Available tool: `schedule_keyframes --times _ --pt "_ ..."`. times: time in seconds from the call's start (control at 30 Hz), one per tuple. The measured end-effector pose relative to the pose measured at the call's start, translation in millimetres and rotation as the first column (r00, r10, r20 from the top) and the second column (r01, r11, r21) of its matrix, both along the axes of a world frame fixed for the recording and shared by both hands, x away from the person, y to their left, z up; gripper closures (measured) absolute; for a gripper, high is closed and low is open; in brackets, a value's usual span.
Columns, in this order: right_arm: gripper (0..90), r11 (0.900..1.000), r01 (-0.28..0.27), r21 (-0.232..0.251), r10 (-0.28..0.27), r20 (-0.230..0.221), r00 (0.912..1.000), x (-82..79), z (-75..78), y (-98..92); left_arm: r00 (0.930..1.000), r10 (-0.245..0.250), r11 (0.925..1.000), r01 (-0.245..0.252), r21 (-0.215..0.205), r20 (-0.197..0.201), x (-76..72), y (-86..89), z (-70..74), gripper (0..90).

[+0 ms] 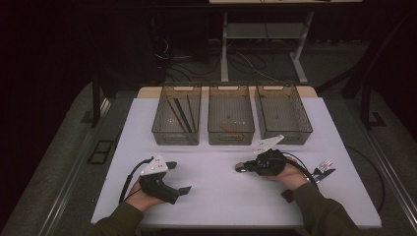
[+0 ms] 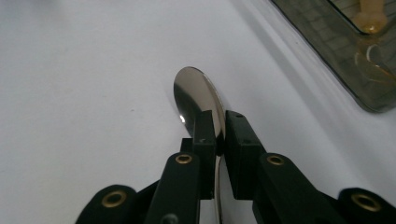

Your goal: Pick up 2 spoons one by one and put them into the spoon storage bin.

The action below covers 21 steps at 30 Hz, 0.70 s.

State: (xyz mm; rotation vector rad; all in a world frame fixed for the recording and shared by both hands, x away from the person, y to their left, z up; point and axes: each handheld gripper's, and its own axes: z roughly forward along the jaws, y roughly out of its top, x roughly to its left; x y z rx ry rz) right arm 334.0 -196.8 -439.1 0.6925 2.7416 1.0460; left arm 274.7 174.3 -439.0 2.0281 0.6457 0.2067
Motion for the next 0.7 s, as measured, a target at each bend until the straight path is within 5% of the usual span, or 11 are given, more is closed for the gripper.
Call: schedule_keyframes --times 0.47,0.7 --pt "88.0 0.998 -0.065 -0.014 0.065 0.010 0.9978 -2.2 2.7 -0.9 1.0000 -0.004 1.0000 0.004 0.002 -0.001 -0.2 -0.5 0.2 0.0" --pt "88.1 0.999 -0.034 0.023 0.033 0.034 0.9989 -2.0 7.5 -2.1 1.0000 -0.007 1.0000 0.007 -0.001 0.001 -0.2 -1.2 0.2 0.0"
